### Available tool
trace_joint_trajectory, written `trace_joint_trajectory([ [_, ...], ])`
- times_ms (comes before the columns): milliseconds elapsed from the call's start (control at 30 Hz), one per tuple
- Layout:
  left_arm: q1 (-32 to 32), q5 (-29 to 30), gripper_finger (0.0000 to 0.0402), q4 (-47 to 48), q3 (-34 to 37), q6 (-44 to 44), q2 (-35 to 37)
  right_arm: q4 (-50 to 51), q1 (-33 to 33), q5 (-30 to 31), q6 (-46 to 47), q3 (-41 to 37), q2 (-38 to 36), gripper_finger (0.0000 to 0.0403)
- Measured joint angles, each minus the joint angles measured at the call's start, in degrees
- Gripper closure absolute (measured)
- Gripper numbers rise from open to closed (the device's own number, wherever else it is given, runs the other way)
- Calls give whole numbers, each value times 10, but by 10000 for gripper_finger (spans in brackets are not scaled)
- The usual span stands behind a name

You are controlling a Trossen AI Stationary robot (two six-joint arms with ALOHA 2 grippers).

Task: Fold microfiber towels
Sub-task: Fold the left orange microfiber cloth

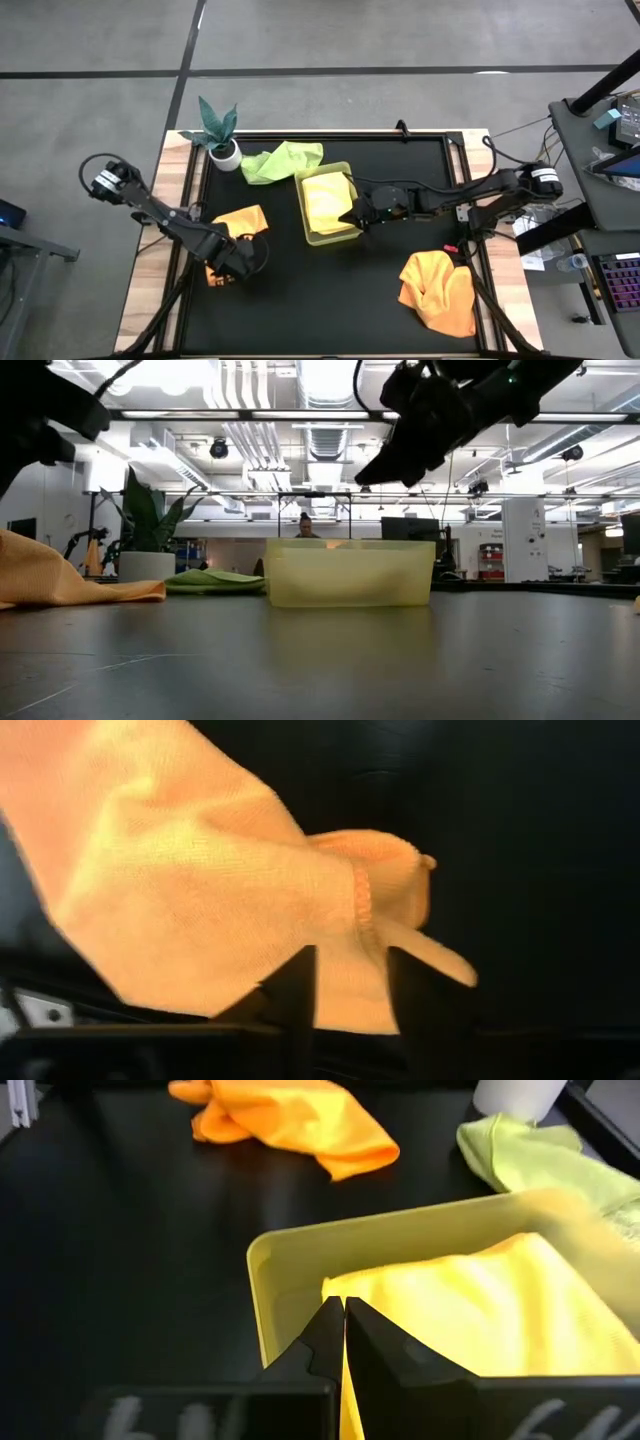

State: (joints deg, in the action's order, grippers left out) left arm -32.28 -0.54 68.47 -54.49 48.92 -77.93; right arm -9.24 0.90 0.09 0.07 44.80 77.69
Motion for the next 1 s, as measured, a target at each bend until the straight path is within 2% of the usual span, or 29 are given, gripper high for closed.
trace_joint_trajectory([
  [200,-23,23,194,-18,4,17,0,-3,4,0,1,0,24,394],
  [367,-23,63,186,-24,16,46,-1,-5,3,0,1,0,34,394],
  [467,-23,76,208,-25,25,48,-1,-4,4,0,1,0,35,394],
  [567,-23,78,246,-27,35,49,-1,-5,4,0,4,0,35,394],
  [800,-22,85,386,-48,44,51,-1,-5,4,0,4,0,35,394],
  [1000,-22,147,400,-48,-1,63,9,-21,5,1,19,0,35,394],
])
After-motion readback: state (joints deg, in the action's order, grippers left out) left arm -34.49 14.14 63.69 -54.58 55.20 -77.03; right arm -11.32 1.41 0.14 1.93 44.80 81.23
